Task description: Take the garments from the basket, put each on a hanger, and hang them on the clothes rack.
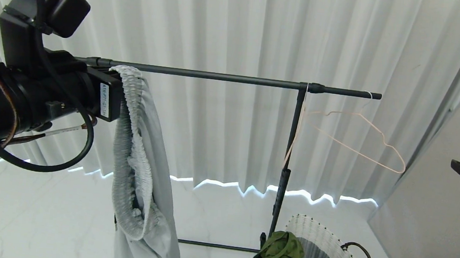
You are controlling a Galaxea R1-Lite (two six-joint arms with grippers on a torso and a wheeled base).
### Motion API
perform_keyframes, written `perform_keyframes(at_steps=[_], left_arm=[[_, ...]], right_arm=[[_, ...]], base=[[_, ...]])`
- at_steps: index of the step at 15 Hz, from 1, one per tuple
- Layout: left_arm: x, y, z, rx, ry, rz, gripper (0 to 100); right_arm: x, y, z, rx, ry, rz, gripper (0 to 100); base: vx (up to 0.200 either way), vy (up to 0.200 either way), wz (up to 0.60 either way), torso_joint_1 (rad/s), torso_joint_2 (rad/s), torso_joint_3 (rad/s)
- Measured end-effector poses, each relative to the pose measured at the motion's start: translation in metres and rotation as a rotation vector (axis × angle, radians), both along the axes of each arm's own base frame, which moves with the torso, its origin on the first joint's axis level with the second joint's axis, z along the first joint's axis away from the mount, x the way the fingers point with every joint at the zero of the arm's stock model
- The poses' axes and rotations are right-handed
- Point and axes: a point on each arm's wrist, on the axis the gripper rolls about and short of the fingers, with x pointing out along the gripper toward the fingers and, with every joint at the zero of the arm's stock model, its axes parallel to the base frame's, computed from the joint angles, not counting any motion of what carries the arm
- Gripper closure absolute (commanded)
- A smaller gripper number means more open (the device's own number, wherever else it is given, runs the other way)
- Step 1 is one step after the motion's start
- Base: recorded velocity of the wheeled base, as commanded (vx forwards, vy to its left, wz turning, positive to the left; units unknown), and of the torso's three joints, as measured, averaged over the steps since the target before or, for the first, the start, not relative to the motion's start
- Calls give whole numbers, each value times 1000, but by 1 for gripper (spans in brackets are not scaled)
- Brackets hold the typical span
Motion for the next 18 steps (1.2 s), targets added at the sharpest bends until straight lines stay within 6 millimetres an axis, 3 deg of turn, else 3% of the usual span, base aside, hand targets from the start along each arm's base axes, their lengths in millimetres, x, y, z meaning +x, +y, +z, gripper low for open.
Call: perform_keyframes(at_steps=[14,18], left_arm=[[5,3,-2,4,11,18,100],[7,5,-5,6,19,30,100]], right_arm=[[2,0,1,0,-1,3,0],[4,0,-1,1,10,2,0]], base=[[200,0,0,3,3,-1],[0,0,0,0,0,0]])
